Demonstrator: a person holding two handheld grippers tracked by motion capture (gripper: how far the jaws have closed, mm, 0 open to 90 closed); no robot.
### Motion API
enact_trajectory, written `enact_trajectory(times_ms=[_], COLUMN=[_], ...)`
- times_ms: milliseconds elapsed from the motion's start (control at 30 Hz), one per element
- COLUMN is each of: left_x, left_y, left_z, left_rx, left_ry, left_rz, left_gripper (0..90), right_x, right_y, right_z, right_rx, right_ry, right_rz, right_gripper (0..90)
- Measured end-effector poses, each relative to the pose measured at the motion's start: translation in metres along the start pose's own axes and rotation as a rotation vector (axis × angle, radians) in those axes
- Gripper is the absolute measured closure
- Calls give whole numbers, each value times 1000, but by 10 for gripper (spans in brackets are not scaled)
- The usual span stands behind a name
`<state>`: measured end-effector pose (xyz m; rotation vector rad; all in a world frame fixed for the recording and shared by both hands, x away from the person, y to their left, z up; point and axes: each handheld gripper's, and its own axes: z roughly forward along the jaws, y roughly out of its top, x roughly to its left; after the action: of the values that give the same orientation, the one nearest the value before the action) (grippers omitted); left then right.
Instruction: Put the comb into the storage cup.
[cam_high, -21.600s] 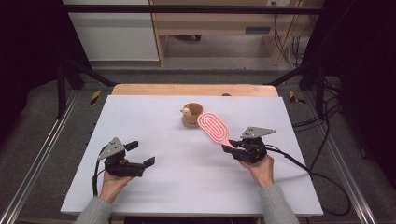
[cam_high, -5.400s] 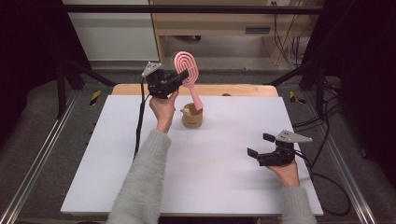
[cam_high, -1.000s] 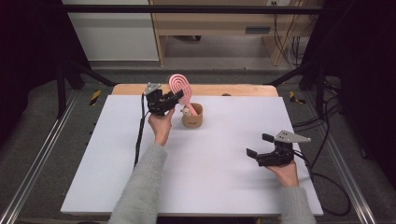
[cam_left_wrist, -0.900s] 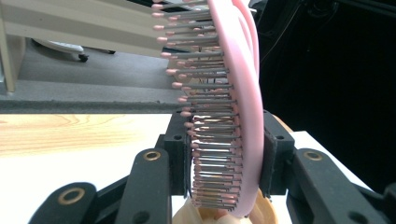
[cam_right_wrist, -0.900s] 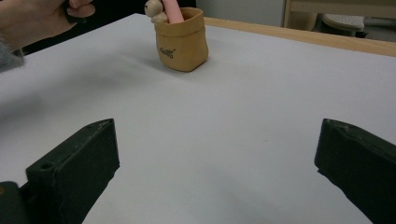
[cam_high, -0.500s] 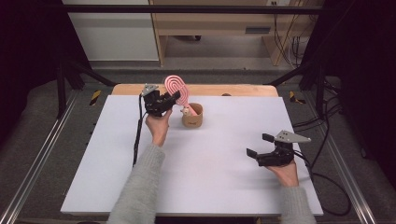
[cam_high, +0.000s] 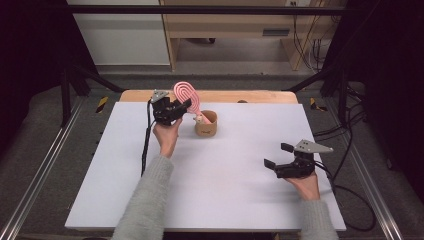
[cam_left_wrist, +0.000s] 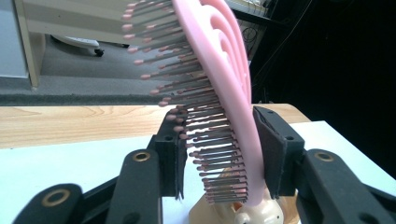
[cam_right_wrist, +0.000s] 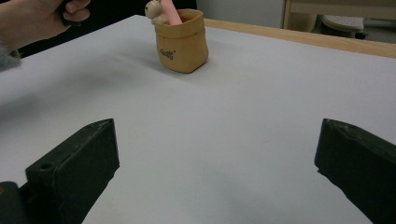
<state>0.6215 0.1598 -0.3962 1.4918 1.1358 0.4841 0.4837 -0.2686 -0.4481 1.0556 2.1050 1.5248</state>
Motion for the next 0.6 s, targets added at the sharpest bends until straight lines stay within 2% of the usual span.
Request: enact_trajectory(times_ms=[133, 300, 400, 467, 600], left_x=[0, 3, 6, 5, 1], left_y=[0, 0, 2, 4, 7], left_z=[-4, -13, -20, -25, -33], left_rx=[11, 25, 20, 11, 28], left_ry=[5, -9, -32, -35, -45], left_rz=[9, 28, 28, 46, 97], left_gripper=[495, 411, 371, 353, 250], right_x=[0, 0, 0, 0, 0], right_y=[0, 0, 1, 1, 1], right_z=[0, -1, -1, -1, 0], right_rx=[-5, -5, -5, -5, -6], right_ry=[0, -1, -2, -2, -2], right_rz=[-1, -1, -1, -1, -1], right_gripper=[2, 2, 2, 2, 2])
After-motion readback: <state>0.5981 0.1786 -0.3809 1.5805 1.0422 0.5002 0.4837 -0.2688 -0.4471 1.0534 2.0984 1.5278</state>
